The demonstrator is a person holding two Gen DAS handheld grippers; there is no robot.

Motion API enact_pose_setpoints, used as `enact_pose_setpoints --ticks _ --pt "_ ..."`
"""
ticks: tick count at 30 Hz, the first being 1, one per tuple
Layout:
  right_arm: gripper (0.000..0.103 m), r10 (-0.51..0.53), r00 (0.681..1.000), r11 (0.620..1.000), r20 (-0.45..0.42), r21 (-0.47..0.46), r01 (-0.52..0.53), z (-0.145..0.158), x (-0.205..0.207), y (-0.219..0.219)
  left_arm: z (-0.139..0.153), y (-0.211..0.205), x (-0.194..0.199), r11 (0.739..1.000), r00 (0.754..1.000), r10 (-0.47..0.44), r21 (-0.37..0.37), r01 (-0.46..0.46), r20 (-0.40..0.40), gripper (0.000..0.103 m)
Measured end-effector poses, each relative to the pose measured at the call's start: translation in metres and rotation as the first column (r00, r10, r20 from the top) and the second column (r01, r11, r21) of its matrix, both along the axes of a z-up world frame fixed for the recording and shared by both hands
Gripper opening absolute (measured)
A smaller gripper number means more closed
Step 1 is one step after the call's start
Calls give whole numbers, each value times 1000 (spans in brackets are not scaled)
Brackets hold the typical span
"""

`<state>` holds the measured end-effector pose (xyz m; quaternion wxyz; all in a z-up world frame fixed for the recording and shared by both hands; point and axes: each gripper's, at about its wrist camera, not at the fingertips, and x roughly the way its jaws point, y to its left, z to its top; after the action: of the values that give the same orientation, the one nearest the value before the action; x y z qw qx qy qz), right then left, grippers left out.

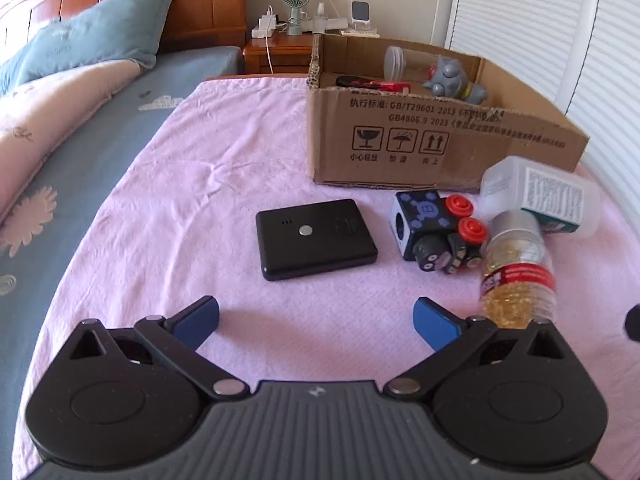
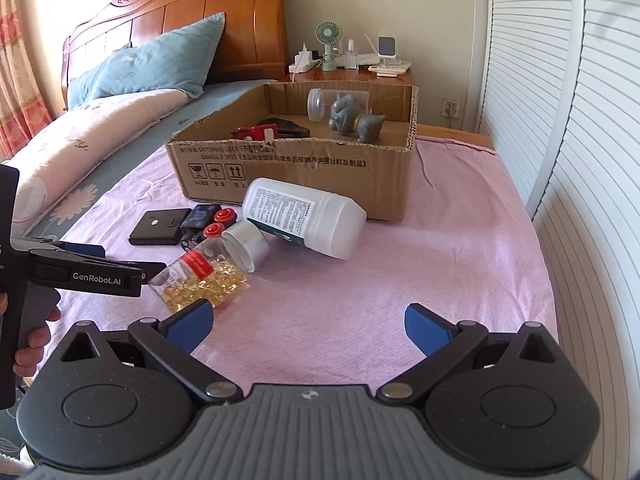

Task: Organize rigid objects
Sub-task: 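Move the left tool to the black power bank while the right approaches the white bottle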

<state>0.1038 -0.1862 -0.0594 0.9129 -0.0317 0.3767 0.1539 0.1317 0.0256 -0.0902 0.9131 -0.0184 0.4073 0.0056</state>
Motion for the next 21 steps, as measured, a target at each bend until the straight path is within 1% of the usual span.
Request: enact_pose_setpoints --ticks 2,6,12,16,19,21 --pt "103 -5 1000 1000 1 -6 5 1 6 1 1 1 4 1000 1000 -6 -3 6 6 103" --pt "103 -5 1000 1000 17 -16 5 8 21 8 1 5 16 1000 1000 11 -4 -11 10 102" --pt "103 1 998 999 70 -54 3 23 48 29 -2 8 31 999 999 33 -1 -33 20 103" --pt "103 -33 994 997 108 -69 40 26 71 45 -3 10 34 999 999 45 -1 -45 17 103" --pt "103 -64 994 995 91 -70 71 18 93 57 -2 11 36 999 999 50 -2 -50 11 103" --pt "103 -85 994 992 63 -92 90 9 105 63 -2 11 36 998 998 55 -2 -55 8 103"
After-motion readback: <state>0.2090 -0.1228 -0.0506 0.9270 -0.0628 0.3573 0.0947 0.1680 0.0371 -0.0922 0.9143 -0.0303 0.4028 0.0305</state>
